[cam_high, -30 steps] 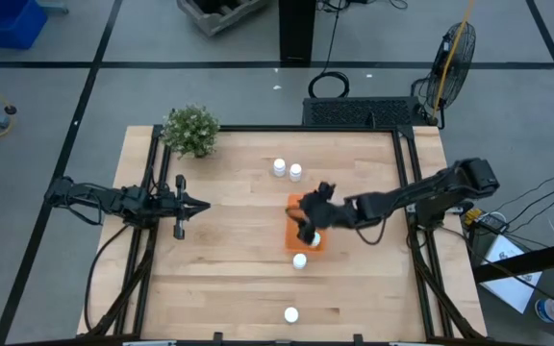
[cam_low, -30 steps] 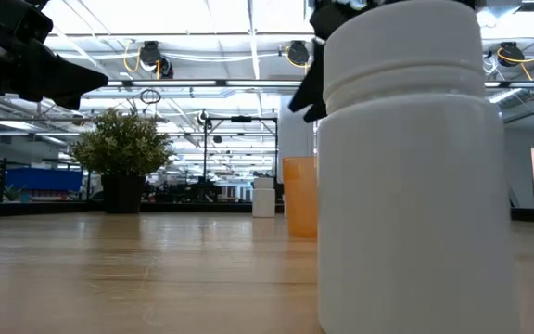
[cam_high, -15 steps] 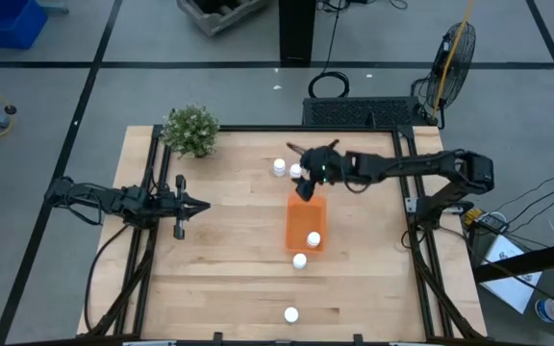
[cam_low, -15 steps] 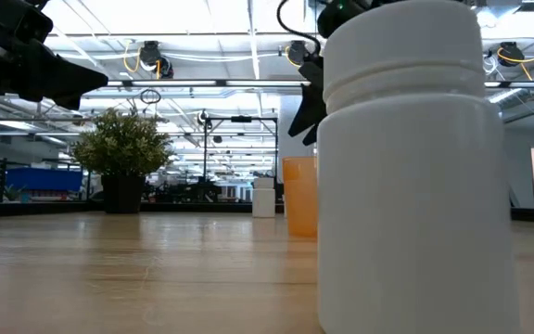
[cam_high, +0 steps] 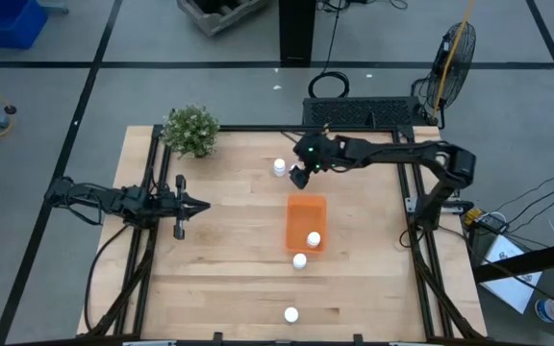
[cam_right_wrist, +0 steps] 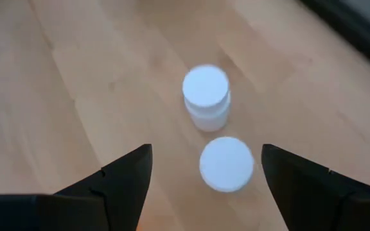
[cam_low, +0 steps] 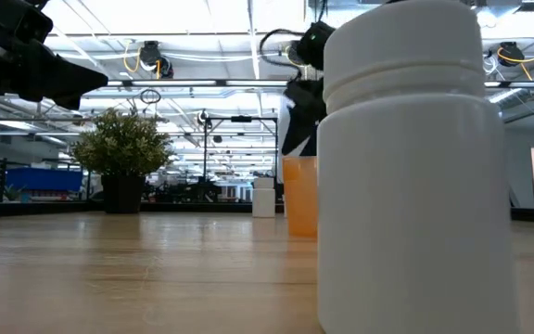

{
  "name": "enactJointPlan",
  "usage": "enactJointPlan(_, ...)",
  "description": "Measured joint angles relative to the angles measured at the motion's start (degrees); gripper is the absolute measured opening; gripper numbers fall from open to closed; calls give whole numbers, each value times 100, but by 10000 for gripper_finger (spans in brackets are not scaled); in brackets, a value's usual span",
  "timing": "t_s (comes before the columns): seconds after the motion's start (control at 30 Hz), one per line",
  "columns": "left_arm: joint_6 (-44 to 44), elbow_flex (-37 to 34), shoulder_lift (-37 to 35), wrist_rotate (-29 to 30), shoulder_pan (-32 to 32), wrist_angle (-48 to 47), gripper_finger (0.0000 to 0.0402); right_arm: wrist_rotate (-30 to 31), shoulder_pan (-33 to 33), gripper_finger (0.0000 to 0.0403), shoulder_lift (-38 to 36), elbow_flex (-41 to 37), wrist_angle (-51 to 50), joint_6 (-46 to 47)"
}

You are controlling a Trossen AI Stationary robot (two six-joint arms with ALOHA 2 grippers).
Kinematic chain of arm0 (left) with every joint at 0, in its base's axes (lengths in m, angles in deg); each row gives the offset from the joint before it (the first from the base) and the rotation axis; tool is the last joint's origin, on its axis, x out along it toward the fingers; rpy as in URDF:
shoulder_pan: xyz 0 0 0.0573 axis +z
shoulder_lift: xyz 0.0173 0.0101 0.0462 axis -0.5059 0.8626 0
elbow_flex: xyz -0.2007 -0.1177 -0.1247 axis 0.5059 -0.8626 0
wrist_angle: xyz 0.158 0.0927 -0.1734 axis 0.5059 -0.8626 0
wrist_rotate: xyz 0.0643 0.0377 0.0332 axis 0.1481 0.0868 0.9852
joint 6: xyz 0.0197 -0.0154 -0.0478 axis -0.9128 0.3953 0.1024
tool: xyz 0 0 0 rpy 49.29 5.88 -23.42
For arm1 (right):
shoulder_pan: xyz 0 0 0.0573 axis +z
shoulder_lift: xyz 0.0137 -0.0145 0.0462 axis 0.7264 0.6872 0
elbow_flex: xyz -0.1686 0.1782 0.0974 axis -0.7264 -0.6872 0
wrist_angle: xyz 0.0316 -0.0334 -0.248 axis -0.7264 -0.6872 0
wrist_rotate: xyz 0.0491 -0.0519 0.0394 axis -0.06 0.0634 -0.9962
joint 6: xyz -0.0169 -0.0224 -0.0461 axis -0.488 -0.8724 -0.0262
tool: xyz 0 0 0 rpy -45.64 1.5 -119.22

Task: Pick and place pill bottles into a basket
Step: Put the white medicine bottle into the orange bin

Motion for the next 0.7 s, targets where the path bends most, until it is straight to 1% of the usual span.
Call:
enactJointPlan(0.03,0,0,0,0,0,-3,31,46,2,286,129,116,-164,-24)
enactJointPlan(0.2,0,0,2,0,0,-10,31,734,3,286,663,596,-765,-188)
enactJointPlan(0.23,0,0,2,-3,2,-8,31,761,2,286,747,652,-813,-203)
enactJointPlan(0.4,0,0,0,0,0,3,31,747,9,286,939,688,-801,-210)
enactJointPlan(0.53,0,0,0,-3,0,4,31,734,7,277,968,690,-833,-209)
enactJointPlan(0.63,0,0,1,-2,2,3,31,582,-2,262,966,692,-796,-159)
enactJointPlan(0.7,0,0,0,-3,0,0,31,463,-22,244,966,692,-813,-74)
